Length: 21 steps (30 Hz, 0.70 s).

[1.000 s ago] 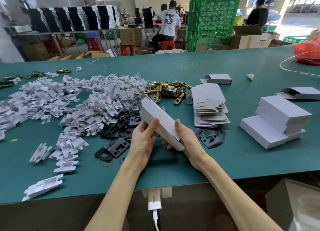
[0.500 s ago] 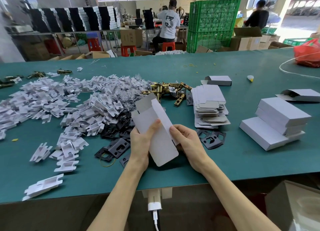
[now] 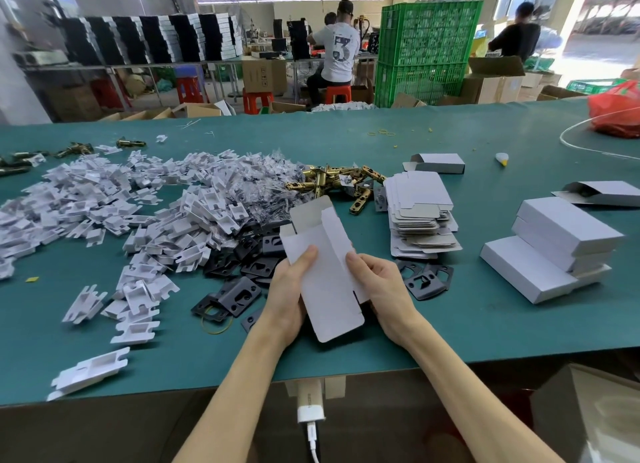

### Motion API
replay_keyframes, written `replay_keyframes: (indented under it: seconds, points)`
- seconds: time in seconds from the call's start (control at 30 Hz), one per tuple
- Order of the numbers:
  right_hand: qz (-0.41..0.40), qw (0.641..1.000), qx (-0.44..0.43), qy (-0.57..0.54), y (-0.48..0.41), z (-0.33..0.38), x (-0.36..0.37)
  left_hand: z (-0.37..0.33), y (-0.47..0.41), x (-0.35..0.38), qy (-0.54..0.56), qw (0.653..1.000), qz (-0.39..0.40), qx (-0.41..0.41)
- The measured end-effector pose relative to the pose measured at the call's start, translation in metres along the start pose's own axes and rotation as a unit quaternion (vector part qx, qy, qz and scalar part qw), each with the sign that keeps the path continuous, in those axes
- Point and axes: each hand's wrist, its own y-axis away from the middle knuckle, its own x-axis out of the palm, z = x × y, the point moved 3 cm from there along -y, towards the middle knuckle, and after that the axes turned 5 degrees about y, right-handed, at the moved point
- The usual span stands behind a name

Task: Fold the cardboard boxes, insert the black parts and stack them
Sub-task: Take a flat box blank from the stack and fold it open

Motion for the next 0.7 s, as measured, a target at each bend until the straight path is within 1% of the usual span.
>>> replay_keyframes:
  seconds: [0.13,0.23,0.3,0.37,0.43,0.53,0.7]
  points:
    - [-0.025,1.000,0.016,0.001,0.0008,0.0000,-0.0030,-0.0008,0.0012,0.0027,0.014,1.000,-0.023,-0.015]
    - [-0.019,0.999,0.028,0.004,0.0004,-0.0007,-0.0029,-0.0016,-0.0001,-0.0006,-0.012,0.999,-0.044,0.008]
    - [-0.018,1.000,0.023,0.012,0.0010,-0.0001,-0.0019,-0.0015,0.0002,-0.0012,-0.031,0.998,-0.042,0.024]
    - [-0.012,1.000,0.014,0.013,0.0016,0.0016,-0.0008,-0.0022,0.0010,-0.0013,-0.022,0.999,-0.036,0.021]
    - [-0.009,1.000,0.007,0.013,0.0016,0.0025,0.0000,-0.0027,0.0021,-0.0003,-0.022,1.000,-0.019,0.004]
    - [-0.030,0.999,0.016,0.005,-0.0004,-0.0010,-0.0031,0.0001,0.0040,0.0016,-0.031,0.999,0.011,-0.026]
    - [-0.030,0.999,0.037,0.002,-0.0009,-0.0035,-0.0049,0.0018,0.0047,0.0030,-0.011,0.999,0.001,-0.044]
